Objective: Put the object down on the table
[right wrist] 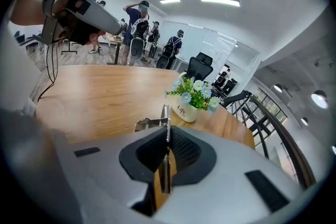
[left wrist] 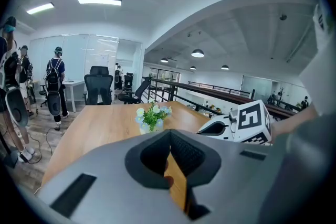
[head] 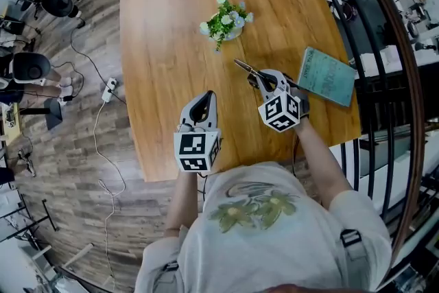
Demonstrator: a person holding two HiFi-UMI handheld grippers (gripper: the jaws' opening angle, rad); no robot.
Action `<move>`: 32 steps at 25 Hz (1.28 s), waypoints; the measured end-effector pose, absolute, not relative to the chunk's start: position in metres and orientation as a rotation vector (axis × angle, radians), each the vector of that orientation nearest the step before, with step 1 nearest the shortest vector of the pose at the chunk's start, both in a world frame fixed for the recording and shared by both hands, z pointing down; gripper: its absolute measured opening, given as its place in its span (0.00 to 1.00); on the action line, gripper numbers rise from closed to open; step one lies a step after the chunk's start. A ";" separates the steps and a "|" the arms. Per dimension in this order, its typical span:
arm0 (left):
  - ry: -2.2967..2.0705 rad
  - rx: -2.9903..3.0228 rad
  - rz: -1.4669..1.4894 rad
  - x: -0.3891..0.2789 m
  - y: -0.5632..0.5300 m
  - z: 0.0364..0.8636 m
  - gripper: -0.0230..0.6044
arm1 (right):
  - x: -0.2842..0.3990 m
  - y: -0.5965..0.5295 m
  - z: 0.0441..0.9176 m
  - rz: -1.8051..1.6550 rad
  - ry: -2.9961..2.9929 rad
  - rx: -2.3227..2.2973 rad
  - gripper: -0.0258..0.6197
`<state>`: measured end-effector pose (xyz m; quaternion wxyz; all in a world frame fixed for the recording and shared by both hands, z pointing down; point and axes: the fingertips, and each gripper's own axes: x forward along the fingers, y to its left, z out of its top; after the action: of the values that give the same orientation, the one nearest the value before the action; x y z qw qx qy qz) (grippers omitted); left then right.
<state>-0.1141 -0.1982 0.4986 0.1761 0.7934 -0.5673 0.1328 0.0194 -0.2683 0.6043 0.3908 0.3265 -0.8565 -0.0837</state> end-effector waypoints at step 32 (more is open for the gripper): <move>-1.531 2.214 0.446 -0.097 -0.183 0.532 0.06 | 0.019 -0.246 0.698 -0.127 -2.053 0.630 0.11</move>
<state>-0.0969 -0.1833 0.5325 0.2054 0.7942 -0.5491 0.1599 0.0194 -0.2456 0.6981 0.4753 0.2575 -0.8397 -0.0520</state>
